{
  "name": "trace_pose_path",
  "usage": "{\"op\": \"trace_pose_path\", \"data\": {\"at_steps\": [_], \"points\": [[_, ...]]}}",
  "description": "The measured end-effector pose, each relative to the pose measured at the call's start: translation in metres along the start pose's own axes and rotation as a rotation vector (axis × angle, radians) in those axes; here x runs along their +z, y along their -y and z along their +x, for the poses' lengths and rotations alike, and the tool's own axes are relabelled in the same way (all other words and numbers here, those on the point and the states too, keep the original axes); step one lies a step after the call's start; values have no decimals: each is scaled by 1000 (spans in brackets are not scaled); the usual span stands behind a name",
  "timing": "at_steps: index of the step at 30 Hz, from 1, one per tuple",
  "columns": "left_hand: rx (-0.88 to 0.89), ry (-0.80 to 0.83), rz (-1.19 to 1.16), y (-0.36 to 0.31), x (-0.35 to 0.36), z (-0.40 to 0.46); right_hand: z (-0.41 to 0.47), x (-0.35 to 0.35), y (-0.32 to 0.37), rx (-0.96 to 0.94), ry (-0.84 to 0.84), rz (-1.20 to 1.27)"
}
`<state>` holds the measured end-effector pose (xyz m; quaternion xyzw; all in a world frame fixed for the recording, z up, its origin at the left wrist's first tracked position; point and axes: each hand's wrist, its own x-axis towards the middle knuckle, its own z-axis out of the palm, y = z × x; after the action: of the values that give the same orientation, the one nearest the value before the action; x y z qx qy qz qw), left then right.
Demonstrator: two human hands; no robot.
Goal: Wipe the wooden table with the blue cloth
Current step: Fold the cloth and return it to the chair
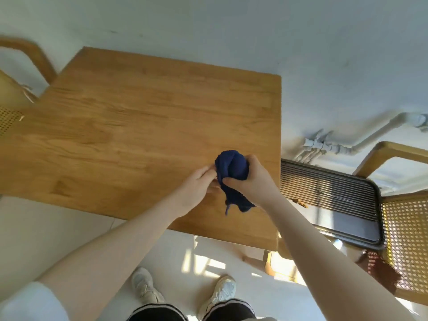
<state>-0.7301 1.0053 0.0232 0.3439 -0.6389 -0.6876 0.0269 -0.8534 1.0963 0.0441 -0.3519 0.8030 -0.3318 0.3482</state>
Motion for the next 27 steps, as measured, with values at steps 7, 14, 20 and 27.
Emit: {"op": "trace_pose_path", "data": {"at_steps": [7, 14, 20, 27], "points": [[41, -242, -130, 1, -155, -65, 34, 103, 125, -29, 348, 356], [57, -411, -37, 32, -343, -148, 77, 237, 242, -158, 518, 125], [92, -627, -34, 45, -456, -210, 99, 355, 333, -298, 542, 32], [71, -798, -213, 72, -549, -233, 104, 463, 406, -429, 405, 120]]}}
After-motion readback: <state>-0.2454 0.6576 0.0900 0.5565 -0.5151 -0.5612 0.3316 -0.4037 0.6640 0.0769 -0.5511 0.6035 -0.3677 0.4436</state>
